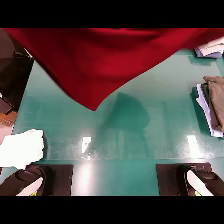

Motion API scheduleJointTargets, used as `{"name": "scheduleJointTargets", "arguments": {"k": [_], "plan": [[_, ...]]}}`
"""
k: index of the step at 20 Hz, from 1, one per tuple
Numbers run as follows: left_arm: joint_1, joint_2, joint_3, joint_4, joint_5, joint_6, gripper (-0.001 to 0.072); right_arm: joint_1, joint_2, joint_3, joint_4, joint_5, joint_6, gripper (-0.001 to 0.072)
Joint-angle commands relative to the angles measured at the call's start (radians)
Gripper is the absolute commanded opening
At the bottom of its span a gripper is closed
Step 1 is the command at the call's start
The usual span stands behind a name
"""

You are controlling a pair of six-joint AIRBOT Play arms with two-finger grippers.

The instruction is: Fold the shirts.

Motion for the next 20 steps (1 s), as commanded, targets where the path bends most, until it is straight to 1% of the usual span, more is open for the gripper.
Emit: {"name": "scheduleJointTargets", "arguments": {"k": [1, 3, 5, 7, 10, 11, 12, 14, 15, 17, 19, 20], "plan": [[0.0, 0.047, 0.015, -0.151, 0.066, 0.002, 0.0024, -0.018, 0.05, 0.128, -0.003, 0.094, 0.002, 0.0013], [0.0, 0.045, -0.045, -0.115, 0.007, 0.002, 0.0024, -0.018, 0.053, 0.132, -0.003, 0.193, 0.018, 0.0013], [0.0, 0.044, -0.204, -0.029, -0.045, 0.001, 0.0025, -0.018, 0.053, 0.062, -0.002, 0.314, 0.055, 0.0013], [0.0, 0.024, -0.384, 0.074, -0.048, -0.003, 0.0024, -0.018, 0.053, -0.066, -0.002, 0.416, 0.061, 0.0013], [0.002, -0.028, -0.596, 0.203, -0.059, -0.008, 0.0025, -0.018, 0.079, -0.334, -0.004, 0.476, 0.061, 0.0013], [0.009, -0.044, -0.649, 0.239, -0.063, -0.008, 0.0024, -0.018, 0.102, -0.433, -0.01, 0.466, 0.061, 0.0013], [0.027, -0.062, -0.702, 0.252, -0.059, -0.009, 0.0024, -0.018, 0.13, -0.537, -0.046, 0.436, 0.061, 0.0013], [0.074, -0.099, -0.784, 0.246, -0.03, -0.014, 0.0024, -0.019, 0.187, -0.719, -0.11, 0.344, 0.065, 0.0013], [0.096, -0.125, -0.809, 0.241, -0.004, -0.031, 0.0025, -0.026, 0.211, -0.796, -0.124, 0.296, 0.069, 0.0013], [0.134, -0.197, -0.819, 0.214, 0.071, -0.045, 0.0025, -0.045, 0.226, -0.897, -0.122, 0.237, 0.089, 0.0013], [0.147, -0.261, -0.818, 0.188, 0.162, -0.051, 0.0026, -0.046, 0.225, -0.959, -0.122, 0.204, 0.102, 0.0013], [0.147, -0.282, -0.816, 0.183, 0.187, -0.051, 0.0027, -0.046, 0.224, -0.977, -0.121, 0.19, 0.102, 0.0013]]}}
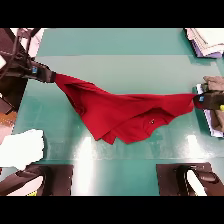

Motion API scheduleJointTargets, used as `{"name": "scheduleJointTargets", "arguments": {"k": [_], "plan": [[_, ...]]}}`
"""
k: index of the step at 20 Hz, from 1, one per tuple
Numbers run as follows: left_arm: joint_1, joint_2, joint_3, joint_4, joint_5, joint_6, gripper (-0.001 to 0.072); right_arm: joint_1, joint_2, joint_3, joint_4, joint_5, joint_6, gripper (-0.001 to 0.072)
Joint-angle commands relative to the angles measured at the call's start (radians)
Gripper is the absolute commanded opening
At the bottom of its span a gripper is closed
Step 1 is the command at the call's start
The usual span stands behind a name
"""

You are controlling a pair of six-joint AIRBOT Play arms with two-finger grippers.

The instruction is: Fold the shirts.

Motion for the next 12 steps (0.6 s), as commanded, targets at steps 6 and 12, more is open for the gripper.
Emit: {"name": "scheduleJointTargets", "arguments": {"k": [6, 12], "plan": [[0.024, -0.099, 0.074, 0.061, 0.017, -0.016, 0.0571, -0.006, -0.068, -0.085, -0.016, -0.065, 0.016, 0.0014], [0.044, -0.039, -0.071, -0.196, -0.143, -0.072, 0.0571, 0.001, -0.14, -0.039, -0.018, -0.065, 0.016, 0.0013]]}}
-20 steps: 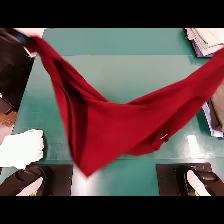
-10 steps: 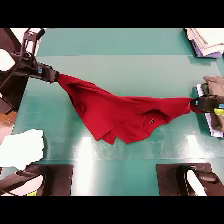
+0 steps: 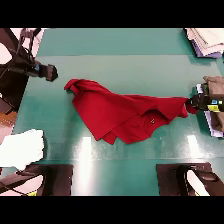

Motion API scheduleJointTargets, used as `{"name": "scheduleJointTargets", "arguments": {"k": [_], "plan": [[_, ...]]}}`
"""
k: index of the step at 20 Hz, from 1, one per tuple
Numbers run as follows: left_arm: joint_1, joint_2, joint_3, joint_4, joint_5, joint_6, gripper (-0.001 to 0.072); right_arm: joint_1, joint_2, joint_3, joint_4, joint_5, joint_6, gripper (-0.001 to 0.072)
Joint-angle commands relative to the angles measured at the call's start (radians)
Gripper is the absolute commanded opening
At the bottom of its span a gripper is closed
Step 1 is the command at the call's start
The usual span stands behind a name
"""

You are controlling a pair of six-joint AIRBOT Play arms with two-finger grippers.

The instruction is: Fold the shirts.

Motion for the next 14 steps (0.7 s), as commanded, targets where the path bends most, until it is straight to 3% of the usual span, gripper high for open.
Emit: {"name": "scheduleJointTargets", "arguments": {"k": [1, 4, 7, 14], "plan": [[0.006, 0.058, -0.207, -0.257, -0.06, -0.013, 0.0571, 0.019, -0.024, 0.013, -0.006, -0.016, 0.0, 0.0014], [0.006, 0.16, -0.535, -0.52, 0.045, 0.029, 0.0571, 0.072, -0.024, 0.013, -0.006, -0.069, 0.0, 0.0014], [0.006, 0.258, -0.778, -0.578, 0.071, 0.03, 0.0571, 0.126, -0.025, 0.013, -0.009, -0.13, 0.001, 0.0014], [0.006, 0.29, -1.004, -0.896, 0.192, 0.195, 0.0571, 0.156, -0.024, 0.013, -0.009, -0.161, 0.002, 0.0014]]}}
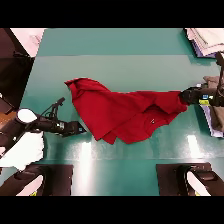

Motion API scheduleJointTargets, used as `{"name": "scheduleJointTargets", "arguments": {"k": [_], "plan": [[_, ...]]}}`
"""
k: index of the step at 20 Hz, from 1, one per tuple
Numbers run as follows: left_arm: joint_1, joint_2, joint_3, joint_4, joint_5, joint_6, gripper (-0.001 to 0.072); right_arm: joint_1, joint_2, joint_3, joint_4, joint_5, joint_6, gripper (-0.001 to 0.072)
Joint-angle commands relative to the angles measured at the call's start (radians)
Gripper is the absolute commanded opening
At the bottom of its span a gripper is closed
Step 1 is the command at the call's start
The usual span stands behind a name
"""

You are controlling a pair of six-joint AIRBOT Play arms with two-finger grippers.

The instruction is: Fold the shirts.

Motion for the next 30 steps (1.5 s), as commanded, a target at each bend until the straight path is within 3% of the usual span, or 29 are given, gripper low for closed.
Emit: {"name": "scheduleJointTargets", "arguments": {"k": [1, 6, 9, 13, 15, 19, 21, 24, 30], "plan": [[-0.005, 0.013, -0.097, -0.156, 0.063, 0.07, 0.0571, 0.009, 0.0, 0.001, 0.001, -0.015, 0.002, 0.0014], [-0.225, 0.008, -0.098, -0.135, 0.243, 0.03, 0.0571, 0.009, 0.0, 0.001, 0.0, -0.021, 0.038, 0.0015], [-0.283, -0.021, -0.098, -0.136, 0.306, 0.015, 0.0571, 0.009, 0.0, 0.001, 0.001, -0.022, 0.046, 0.0015], [-0.307, -0.08, -0.096, -0.211, 0.37, 0.017, 0.057, 0.009, 0.0, 0.001, 0.001, -0.021, 0.053, 0.0015], [-0.307, -0.1, -0.096, -0.208, 0.374, 0.018, 0.0498, 0.009, 0.0, 0.001, 0.001, -0.021, 0.053, 0.0015], [-0.307, -0.113, -0.089, -0.203, 0.346, 0.02, 0.0495, 0.009, 0.002, 0.001, 0.001, -0.011, 0.053, 0.0015], [-0.307, -0.113, -0.061, -0.177, 0.28, 0.044, 0.003, 0.009, 0.011, 0.001, -0.002, 0.008, 0.053, 0.0014], [-0.304, -0.11, 0.053, -0.084, 0.116, 0.05, 0.0024, 0.009, 0.047, 0.0, -0.003, 0.056, 0.053, 0.0015], [-0.304, -0.065, 0.426, 0.24, -0.118, -0.014, 0.0025, 0.009, 0.101, -0.114, 0.0, 0.15, 0.053, 0.0016]]}}
